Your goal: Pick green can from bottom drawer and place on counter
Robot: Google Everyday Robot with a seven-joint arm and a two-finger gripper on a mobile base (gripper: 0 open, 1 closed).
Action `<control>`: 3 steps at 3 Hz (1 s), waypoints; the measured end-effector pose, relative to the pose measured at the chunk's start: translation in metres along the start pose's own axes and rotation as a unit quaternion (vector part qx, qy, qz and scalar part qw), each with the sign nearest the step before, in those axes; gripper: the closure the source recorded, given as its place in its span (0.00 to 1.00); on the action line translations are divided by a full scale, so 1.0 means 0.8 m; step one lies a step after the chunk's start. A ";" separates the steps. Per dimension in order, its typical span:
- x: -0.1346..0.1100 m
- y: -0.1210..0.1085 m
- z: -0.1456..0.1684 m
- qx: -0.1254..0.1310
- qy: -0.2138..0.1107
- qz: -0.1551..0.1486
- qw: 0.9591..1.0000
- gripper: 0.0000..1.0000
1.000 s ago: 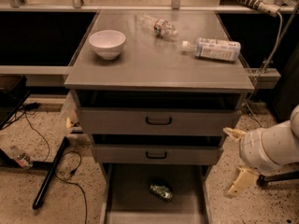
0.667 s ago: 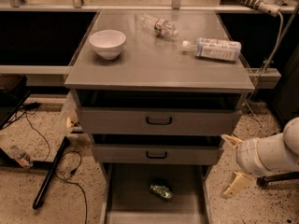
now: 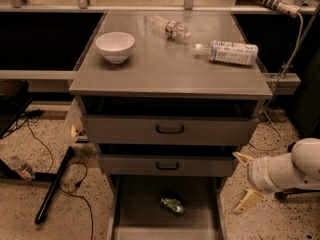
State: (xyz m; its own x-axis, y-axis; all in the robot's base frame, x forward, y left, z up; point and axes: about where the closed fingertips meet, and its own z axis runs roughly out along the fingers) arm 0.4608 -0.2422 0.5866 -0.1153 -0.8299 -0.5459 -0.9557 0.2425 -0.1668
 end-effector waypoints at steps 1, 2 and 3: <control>0.005 0.024 0.052 -0.028 -0.012 -0.007 1.000 0.00; 0.016 0.054 0.119 -0.042 -0.026 -0.021 0.999 0.00; 0.026 0.064 0.176 -0.023 -0.045 -0.032 0.998 0.00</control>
Offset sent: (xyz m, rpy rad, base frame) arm -0.0211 0.0749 -0.1555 0.0667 0.0180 0.1216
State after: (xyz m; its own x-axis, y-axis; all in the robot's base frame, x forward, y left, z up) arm 0.4479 -0.1761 0.4512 -0.0311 -0.7944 -0.6066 -0.9721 0.1651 -0.1664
